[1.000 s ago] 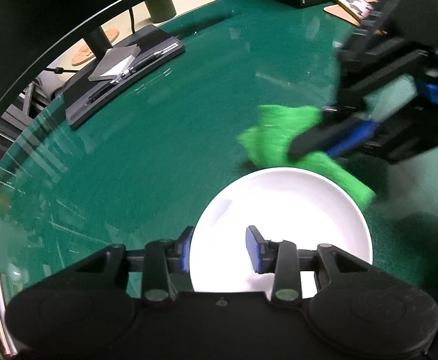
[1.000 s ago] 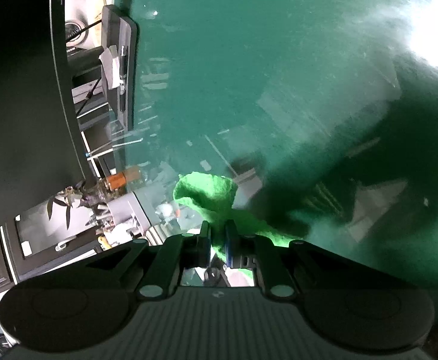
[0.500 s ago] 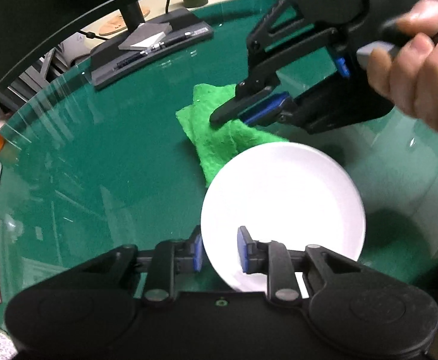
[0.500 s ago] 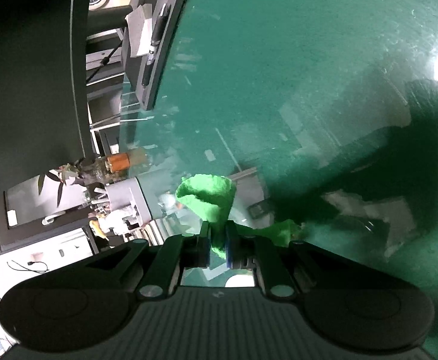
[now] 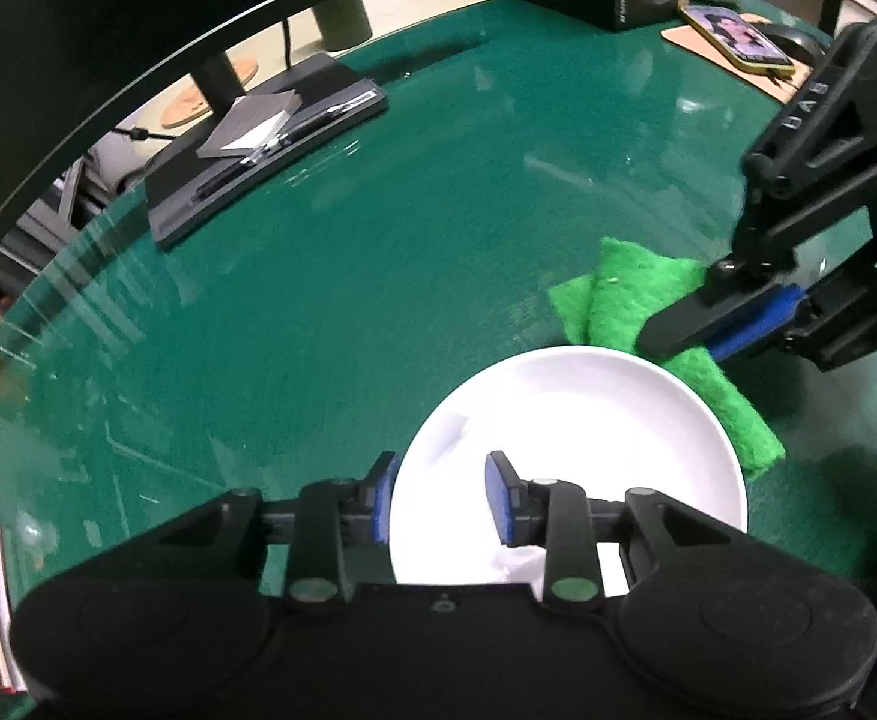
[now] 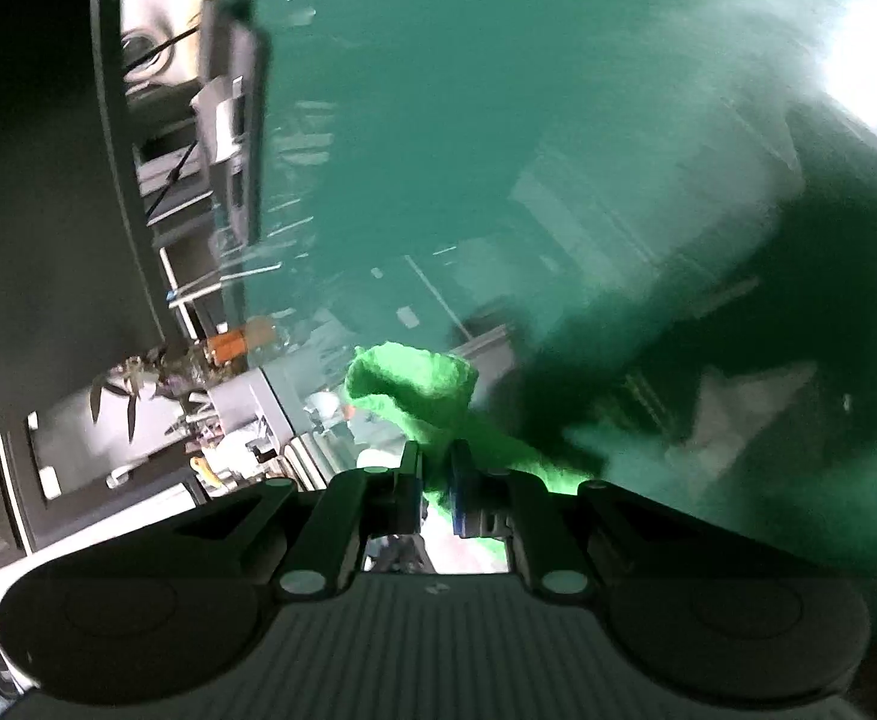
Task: Clean bowl
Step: 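Rub the cloth back and forth over the bowl rim with the right gripper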
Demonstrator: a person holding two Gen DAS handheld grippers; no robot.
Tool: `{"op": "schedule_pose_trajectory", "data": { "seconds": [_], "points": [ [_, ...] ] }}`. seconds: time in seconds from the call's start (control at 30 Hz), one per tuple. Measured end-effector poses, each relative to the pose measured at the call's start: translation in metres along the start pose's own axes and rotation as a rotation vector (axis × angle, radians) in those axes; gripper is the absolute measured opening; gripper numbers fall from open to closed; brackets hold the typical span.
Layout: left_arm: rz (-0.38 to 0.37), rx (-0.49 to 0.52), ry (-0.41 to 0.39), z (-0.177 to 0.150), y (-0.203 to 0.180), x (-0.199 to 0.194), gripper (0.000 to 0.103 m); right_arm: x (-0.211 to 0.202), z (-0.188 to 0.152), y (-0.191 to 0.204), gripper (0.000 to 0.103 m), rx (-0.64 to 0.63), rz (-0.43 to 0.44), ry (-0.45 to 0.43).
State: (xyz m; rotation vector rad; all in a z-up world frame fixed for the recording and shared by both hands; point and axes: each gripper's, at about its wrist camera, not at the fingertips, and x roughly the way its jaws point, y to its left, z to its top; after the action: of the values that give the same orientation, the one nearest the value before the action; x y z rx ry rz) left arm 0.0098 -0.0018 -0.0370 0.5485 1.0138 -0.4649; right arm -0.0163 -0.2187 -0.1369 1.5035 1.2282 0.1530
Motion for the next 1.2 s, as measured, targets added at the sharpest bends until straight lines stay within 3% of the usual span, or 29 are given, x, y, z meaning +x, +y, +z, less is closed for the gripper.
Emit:
{"op": "schedule_pose_trajectory", "data": {
  "seconds": [0.27, 0.53, 0.9, 1.2],
  "points": [
    [0.007, -0.007, 0.011, -0.001, 0.002, 0.003, 0.032, 0.036, 0.005, 0.033, 0.011, -0.070, 0.007, -0.019],
    [-0.006, 0.009, 0.006, 0.000, 0.001, 0.004, 0.034, 0.004, -0.001, 0.005, 0.011, -0.020, 0.010, 0.002],
    [-0.005, 0.014, 0.008, 0.000, 0.000, 0.005, 0.035, 0.031, 0.004, 0.030, 0.011, -0.081, 0.005, -0.019],
    [-0.014, 0.038, 0.003, 0.004, -0.002, 0.007, 0.036, 0.000, -0.005, 0.005, 0.011, -0.017, 0.000, -0.020]
  ]
}}
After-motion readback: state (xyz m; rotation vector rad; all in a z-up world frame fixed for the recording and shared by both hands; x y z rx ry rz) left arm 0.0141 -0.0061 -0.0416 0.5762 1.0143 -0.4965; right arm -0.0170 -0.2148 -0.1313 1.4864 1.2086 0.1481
